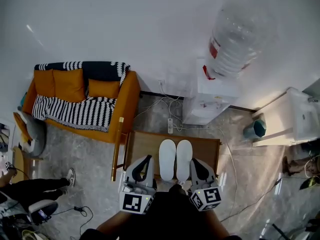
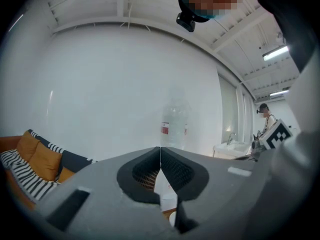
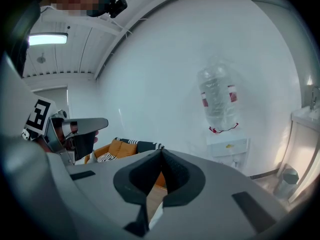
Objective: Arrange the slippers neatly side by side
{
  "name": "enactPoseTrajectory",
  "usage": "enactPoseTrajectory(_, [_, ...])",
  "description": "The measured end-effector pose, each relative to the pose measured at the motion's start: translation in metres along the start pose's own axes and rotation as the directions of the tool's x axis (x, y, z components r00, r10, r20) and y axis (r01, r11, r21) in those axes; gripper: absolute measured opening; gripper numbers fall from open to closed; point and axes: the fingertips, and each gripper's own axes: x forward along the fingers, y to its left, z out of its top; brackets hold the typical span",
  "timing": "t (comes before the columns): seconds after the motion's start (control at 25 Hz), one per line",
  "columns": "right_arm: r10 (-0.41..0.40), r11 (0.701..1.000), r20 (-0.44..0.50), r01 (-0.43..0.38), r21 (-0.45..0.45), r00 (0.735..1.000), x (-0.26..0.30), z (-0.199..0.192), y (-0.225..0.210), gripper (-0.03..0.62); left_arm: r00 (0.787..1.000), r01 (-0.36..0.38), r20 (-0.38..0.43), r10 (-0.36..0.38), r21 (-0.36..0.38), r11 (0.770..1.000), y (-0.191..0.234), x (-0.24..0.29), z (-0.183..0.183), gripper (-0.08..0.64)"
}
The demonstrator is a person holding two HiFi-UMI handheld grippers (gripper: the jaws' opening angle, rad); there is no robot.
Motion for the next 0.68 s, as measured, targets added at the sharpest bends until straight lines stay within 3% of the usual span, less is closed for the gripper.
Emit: enactPoseTrajectory(0.68, [-0.015, 1.0, -0.009, 0.015, 0.009, 1.0, -0.006, -0.008, -0.011, 0.011, 0.999, 0.003, -0.049, -0.003, 0.005, 1.0, -0.017, -0.001, -0.012, 0.017])
